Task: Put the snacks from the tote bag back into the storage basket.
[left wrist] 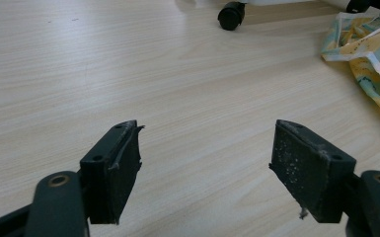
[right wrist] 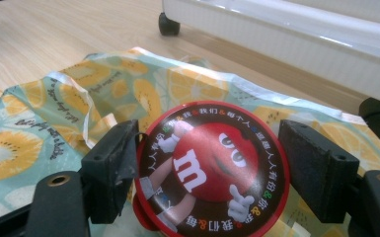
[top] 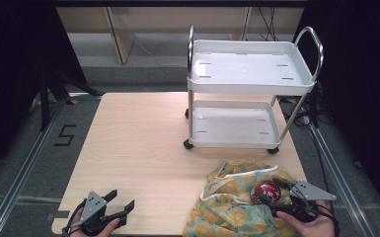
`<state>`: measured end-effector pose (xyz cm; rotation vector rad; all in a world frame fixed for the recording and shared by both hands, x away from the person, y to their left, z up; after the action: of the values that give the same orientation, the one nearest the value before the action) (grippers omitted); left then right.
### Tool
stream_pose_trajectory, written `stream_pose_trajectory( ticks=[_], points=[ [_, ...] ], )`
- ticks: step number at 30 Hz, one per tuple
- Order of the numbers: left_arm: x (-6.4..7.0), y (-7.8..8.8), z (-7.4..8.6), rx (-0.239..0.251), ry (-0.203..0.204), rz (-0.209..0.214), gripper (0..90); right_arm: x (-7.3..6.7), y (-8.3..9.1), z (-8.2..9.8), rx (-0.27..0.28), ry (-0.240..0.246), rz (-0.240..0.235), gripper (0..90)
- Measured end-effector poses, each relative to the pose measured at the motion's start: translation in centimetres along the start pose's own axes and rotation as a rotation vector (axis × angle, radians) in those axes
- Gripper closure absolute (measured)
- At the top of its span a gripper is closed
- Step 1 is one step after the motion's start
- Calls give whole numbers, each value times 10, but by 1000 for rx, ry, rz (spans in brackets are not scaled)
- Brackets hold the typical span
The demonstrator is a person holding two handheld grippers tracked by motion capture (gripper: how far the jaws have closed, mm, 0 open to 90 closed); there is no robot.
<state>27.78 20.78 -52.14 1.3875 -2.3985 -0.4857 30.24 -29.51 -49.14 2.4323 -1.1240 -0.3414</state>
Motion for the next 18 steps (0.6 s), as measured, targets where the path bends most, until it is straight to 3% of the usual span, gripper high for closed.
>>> stream_pose_trajectory(
  ticks=[4, 7, 10, 11, 12, 15, 17, 18],
  points=[
    [1, 0, 0, 6, 10, 0, 266, 5, 0, -3, 26, 46, 14, 278],
    [1, 0, 0, 9, 12, 1, 265, 3, 1, 0, -4, 7, 21, 278],
    [0, 0, 0, 5, 7, 0, 266, 5, -2, 3, -15, 35, 24, 278],
    [0, 0, 0, 3, 4, -1, 266, 1, -1, 5, -37, -9, 28, 278],
    [0, 0, 0, -1, 5, -5, 266, 4, -3, 4, -28, 27, 24, 278],
    [1, 0, 0, 10, 12, 2, 266, 2, -3, 4, -36, 21, 23, 277],
    [0, 0, 0, 4, 5, -1, 266, 5, -5, 4, -23, 58, 21, 276],
    [0, 0, 0, 4, 5, -1, 266, 2, -5, 4, -34, 29, 9, 275]
  ],
)
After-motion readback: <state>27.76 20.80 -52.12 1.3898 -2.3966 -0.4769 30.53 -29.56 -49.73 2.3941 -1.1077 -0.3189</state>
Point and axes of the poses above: each handheld gripper's, and its own axes: y roughly backward along the jaws, z roughly out of its underside, x roughly to its right, the point moved 4 cm from there along -y, roughly forward along the jaws
